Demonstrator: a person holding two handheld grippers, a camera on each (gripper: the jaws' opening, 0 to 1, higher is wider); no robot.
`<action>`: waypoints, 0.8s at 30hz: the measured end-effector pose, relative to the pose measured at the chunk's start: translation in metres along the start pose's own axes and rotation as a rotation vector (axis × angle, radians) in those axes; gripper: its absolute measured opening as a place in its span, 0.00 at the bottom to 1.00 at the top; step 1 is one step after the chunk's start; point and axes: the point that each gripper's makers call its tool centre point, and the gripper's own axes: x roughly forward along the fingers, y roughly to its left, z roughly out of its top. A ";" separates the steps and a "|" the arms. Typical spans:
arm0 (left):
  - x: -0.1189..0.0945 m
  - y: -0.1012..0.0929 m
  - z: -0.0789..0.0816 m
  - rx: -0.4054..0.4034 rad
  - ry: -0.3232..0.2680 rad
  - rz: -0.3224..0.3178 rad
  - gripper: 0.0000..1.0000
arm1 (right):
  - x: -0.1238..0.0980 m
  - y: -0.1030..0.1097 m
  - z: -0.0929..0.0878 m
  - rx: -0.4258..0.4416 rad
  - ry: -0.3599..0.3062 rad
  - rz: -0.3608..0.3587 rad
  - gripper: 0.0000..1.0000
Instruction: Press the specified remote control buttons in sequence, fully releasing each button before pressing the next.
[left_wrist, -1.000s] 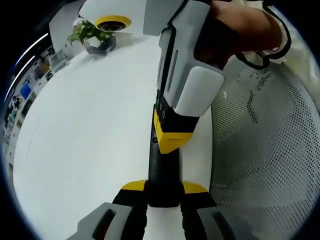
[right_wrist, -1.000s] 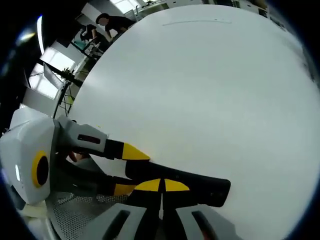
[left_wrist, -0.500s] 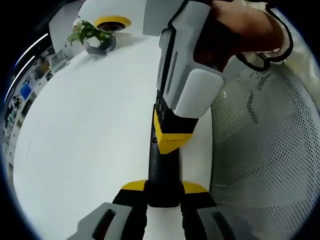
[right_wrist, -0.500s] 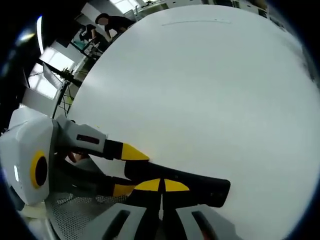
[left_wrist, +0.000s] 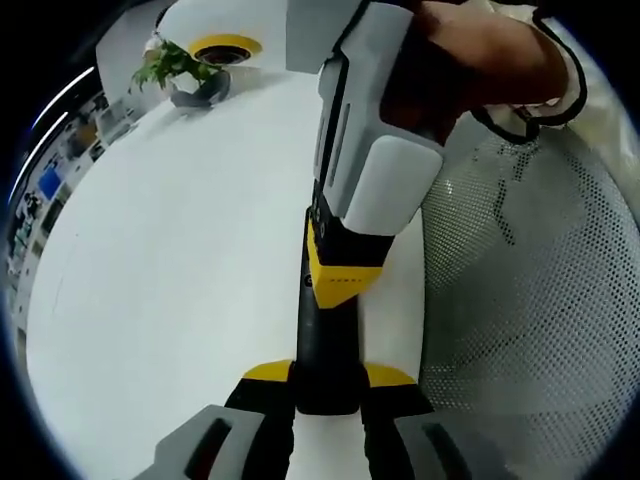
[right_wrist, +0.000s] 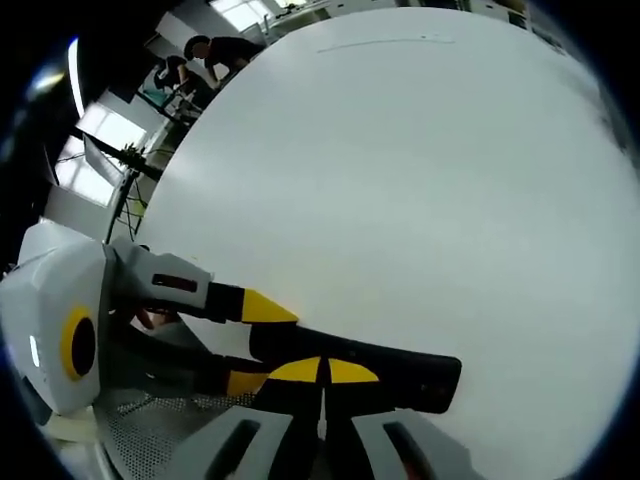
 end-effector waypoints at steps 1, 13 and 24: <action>0.000 0.000 0.000 -0.001 -0.001 0.001 0.24 | 0.000 0.001 0.000 -0.003 0.000 -0.003 0.00; 0.000 0.000 0.000 -0.001 0.005 0.001 0.24 | 0.000 0.001 0.000 -0.008 -0.001 -0.023 0.00; 0.000 0.000 0.000 -0.004 -0.017 0.001 0.24 | 0.001 0.011 0.003 -0.009 -0.006 0.017 0.00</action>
